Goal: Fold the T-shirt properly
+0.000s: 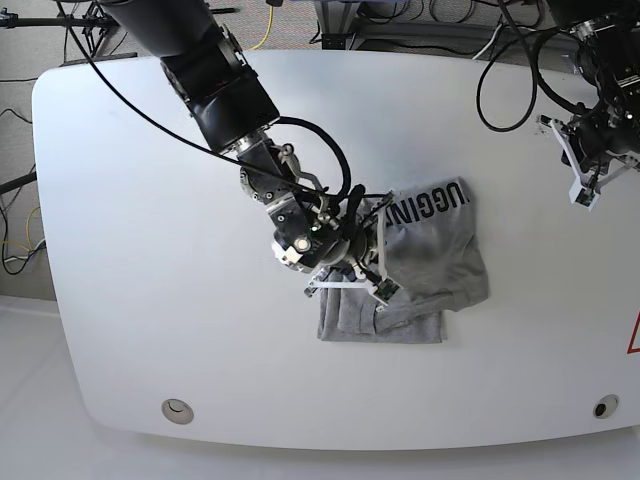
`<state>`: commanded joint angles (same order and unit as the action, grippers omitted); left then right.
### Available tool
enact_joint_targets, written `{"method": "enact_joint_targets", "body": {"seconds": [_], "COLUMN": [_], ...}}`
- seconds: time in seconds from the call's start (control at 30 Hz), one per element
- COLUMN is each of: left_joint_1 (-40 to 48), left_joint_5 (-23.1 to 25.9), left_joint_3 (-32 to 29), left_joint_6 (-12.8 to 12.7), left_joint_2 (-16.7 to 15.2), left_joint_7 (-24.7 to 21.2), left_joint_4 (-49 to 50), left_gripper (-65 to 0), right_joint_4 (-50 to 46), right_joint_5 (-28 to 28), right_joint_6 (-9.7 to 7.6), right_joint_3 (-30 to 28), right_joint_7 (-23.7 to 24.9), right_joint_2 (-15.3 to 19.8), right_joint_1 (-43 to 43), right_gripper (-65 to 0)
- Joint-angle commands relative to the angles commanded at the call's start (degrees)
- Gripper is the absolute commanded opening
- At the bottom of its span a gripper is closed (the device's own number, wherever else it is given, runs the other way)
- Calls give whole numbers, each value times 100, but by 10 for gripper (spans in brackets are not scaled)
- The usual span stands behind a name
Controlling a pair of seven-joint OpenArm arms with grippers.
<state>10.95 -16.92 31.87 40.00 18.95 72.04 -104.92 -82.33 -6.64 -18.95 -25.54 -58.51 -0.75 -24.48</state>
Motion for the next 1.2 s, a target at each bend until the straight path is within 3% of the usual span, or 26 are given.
{"method": "enact_joint_targets", "body": {"seconds": [0.17, 0.47, 0.8, 1.2], "left_joint_1": [158, 695, 1380, 2136], "left_joint_5": [0, -9, 0, 9], "left_joint_3": [158, 932, 1811, 2127], "left_joint_6": [0, 0, 0, 0], "left_joint_2": [264, 554, 712, 527], "left_joint_7": [0, 0, 0, 0], "left_joint_4": [0, 0, 0, 26], "left_gripper": [-650, -650, -650, -650], "right_joint_4": [-466, -1934, -2725, -2699], "right_joint_5": [0, 0, 0, 88], "right_joint_6": [0, 0, 0, -9], "right_joint_3": [659, 2330, 4352, 6813], "right_joint_7": [-316, -818, -923, -923], "right_joint_2": [492, 1697, 2760, 2796], "right_joint_1": [290, 1424, 3007, 4721], "right_gripper": [-650, -650, -650, -650]}}
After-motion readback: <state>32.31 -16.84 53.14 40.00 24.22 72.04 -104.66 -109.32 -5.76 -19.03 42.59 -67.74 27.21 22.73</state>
